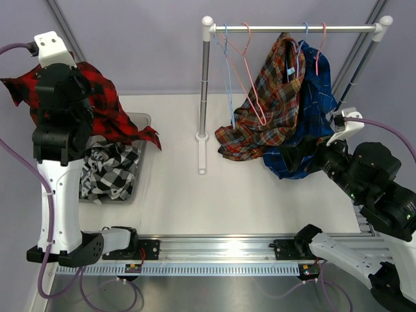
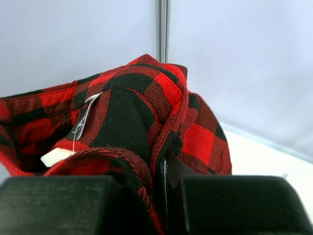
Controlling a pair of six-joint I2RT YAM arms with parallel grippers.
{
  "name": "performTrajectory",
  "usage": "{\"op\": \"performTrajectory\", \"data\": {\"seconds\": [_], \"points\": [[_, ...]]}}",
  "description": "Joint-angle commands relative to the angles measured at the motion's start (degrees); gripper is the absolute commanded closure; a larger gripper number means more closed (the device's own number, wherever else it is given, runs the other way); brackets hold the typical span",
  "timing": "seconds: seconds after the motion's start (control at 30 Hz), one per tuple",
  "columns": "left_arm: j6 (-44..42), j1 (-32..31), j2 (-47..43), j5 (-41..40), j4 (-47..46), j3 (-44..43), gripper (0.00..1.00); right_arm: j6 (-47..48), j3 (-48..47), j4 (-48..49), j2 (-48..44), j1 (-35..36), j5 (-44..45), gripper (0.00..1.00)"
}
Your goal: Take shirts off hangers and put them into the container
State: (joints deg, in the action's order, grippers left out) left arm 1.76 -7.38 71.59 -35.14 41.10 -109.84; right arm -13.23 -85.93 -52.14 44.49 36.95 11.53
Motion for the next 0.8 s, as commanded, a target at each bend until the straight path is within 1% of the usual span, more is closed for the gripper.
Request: {"op": "performTrajectory", "data": {"seconds": [0.0,0.13,0.2,0.3,0.47,0.5,0.57,0.77], "points": [[-0.8,0.4,-3.9,-3.2,-6.7,-6.6,1.0,0.8,0.2,2.2,0.6,-0.3,-2.9,0.01],[-3.1,0.4,-7.0,-6.7,-16.2,-8.9,1.0,0.2,-0.1,2.4,1.1,-0.3,-5.3,0.01],[-4.3,0.4,-6.5,-6.8,-16.8,-13.8,1.0,0.3,-0.1,2.6,1.7,-0.3,-5.6,0.01],[-5.0,0.3,-5.6,-6.5,-16.8,-17.6,1.0,0.6,-0.1,3.0,2.4,-0.3,-6.0,0.01],[-5.4,0.3,-8.3,-7.4,-18.1,-13.7,1.0,0.8,0.5,3.5,2.7,-0.3,-6.0,0.01],[-6.3,0.4,-8.7,-7.7,-19.0,-11.2,1.0,0.8,0.7,3.6,2.6,-0.3,-6.1,0.0],[-7.0,0.4,-9.2,-8.5,-20.5,-8.9,1.0,0.9,1.0,4.0,2.5,-0.3,-6.5,0.01],[-8.0,0.4,-5.9,-7.5,-20.4,-7.7,1.0,1.2,0.1,3.4,2.4,-0.4,-6.7,0.01]]}}
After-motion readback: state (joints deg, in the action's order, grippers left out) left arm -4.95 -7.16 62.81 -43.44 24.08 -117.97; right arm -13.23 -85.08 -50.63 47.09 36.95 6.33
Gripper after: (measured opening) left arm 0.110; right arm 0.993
